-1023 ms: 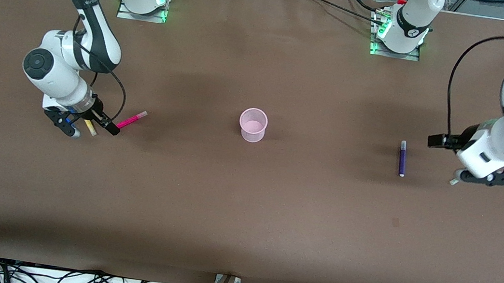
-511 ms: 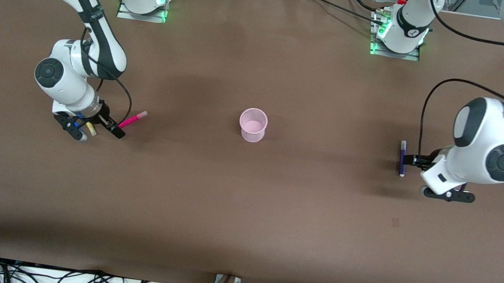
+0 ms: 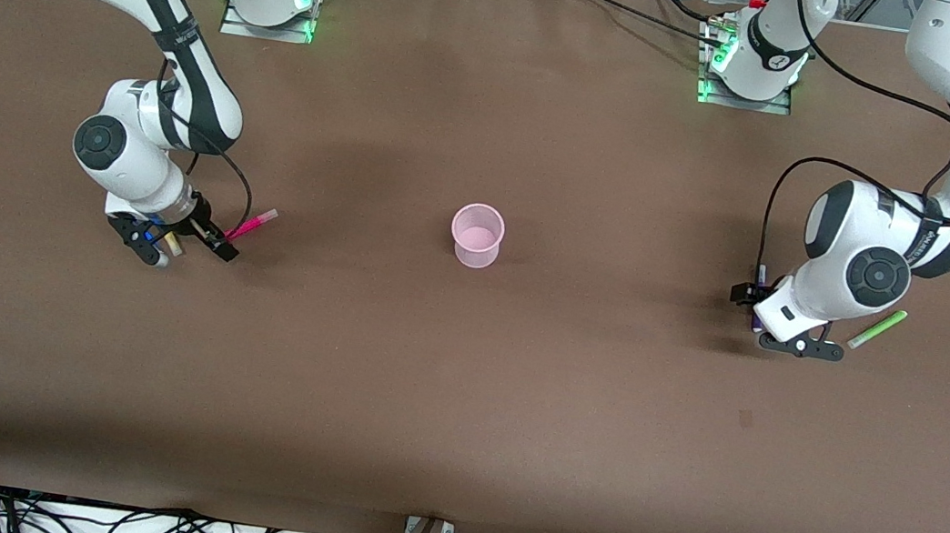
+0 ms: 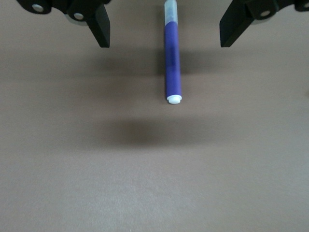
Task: Organize pens into pink holder with both arms
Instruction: 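Grasp the pink marker with the right gripper while the left gripper grasps the purple marker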
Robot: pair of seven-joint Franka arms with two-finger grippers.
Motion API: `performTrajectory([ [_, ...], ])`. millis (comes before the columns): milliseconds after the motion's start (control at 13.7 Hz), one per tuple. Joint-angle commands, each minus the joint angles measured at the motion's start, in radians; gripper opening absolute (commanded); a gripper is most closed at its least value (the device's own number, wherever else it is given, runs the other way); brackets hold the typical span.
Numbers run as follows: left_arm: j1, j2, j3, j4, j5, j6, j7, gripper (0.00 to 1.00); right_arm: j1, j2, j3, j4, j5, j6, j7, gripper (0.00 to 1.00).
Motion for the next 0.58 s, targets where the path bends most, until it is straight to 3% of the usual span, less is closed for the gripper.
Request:
performTrajectory([
  [0, 0.01, 0.039, 0.001, -0.004, 0.042, 0.084, 0.014, 1.0, 0.002, 0.0, 0.001, -0.011, -0.001, 0.023, 0.015, 0.49],
  [146, 0.018, 0.07, 0.001, -0.007, 0.091, 0.147, 0.014, 1.0, 0.002, -0.001, 0.002, -0.011, -0.001, 0.019, 0.015, 0.22],
  [292, 0.026, 0.073, 0.001, -0.009, 0.091, 0.149, 0.014, 1.0, 0.002, -0.013, 0.002, -0.011, -0.001, 0.009, 0.017, 0.03],
  [511, 0.026, 0.094, 0.001, -0.002, 0.092, 0.151, 0.014, 0.38, 0.002, -0.082, 0.021, -0.002, -0.001, -0.064, 0.04, 0.0],
])
